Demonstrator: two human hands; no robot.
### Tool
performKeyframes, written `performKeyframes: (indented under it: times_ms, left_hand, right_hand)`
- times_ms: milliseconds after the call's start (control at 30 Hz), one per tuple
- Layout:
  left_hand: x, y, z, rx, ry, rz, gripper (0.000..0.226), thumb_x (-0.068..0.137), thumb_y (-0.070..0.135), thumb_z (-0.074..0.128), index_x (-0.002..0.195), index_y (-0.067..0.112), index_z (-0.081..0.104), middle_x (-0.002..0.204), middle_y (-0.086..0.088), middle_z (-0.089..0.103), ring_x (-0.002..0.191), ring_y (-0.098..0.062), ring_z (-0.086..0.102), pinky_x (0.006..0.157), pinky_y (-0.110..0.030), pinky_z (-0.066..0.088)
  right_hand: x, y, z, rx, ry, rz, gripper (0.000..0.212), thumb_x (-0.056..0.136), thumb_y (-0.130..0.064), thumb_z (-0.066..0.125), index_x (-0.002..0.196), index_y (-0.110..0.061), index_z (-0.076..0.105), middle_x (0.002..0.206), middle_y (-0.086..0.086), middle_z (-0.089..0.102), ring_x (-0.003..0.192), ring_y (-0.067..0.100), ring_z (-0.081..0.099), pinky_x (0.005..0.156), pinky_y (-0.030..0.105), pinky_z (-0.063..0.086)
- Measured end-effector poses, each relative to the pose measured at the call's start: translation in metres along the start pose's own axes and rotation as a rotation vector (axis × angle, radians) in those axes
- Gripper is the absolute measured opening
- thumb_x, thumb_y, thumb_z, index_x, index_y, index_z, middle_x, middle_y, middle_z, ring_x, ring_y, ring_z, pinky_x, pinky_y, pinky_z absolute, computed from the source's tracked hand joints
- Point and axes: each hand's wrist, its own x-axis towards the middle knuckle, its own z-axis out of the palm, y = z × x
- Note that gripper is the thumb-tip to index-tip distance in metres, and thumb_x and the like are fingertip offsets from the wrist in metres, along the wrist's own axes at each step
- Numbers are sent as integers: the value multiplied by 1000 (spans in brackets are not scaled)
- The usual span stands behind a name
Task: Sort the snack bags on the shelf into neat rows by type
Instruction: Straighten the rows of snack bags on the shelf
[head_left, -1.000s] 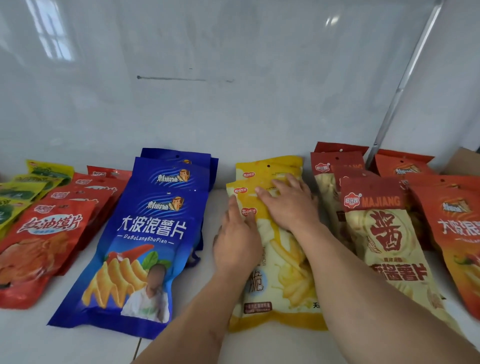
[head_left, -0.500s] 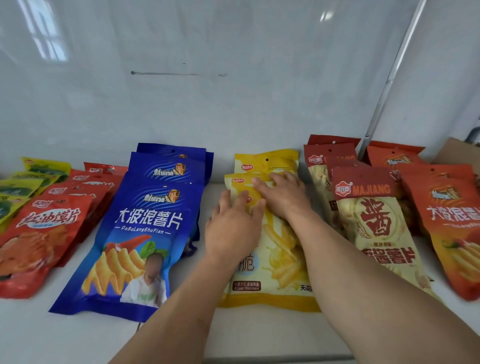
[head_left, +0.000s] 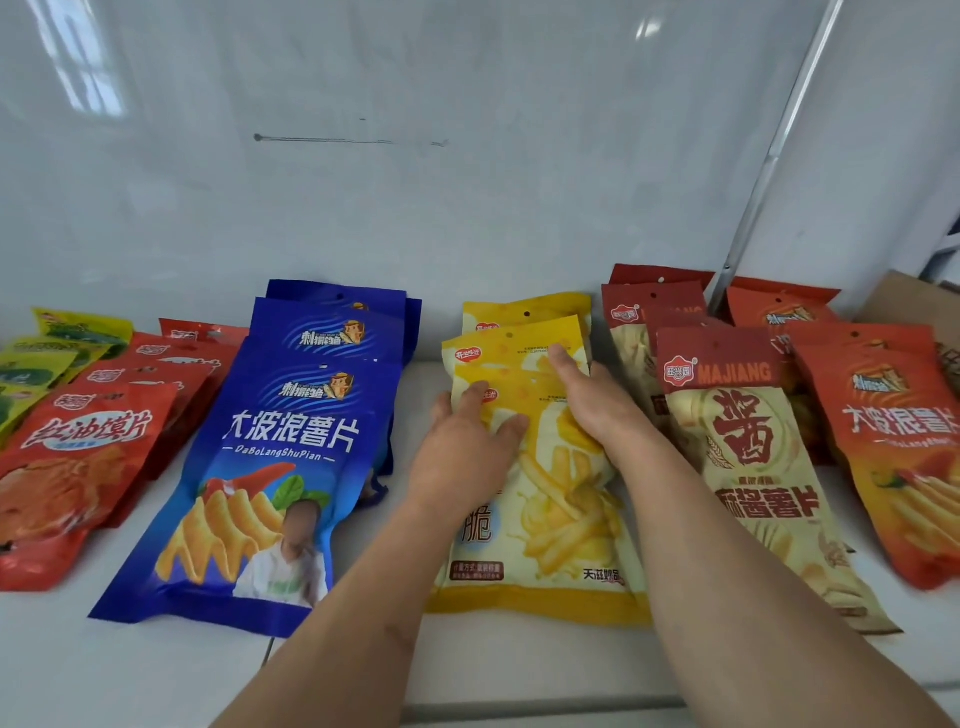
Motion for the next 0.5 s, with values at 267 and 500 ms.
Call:
performKeyframes:
  times_ms: [267, 500]
  left_hand:
    - [-3, -4, -1, -20, 48, 32, 64, 98, 51, 50, 154, 30, 26, 157, -2, 23, 131, -26, 47, 92, -32, 39]
    - [-7, -4, -2, 260, 123, 89, 61, 98, 59, 40, 153, 35, 27, 164, -3, 9, 145, -31, 28, 110, -46, 34]
  right_hand:
    - [-1, 7, 18, -51, 8, -91, 80, 84, -79, 43, 144, -26, 41, 142, 2, 53, 129, 30, 51, 109, 46, 39]
    - [5, -3, 8, -188, 61, -84, 92, 81, -74, 53, 152, -22, 27, 150, 8, 42, 136, 33, 43, 110, 47, 37]
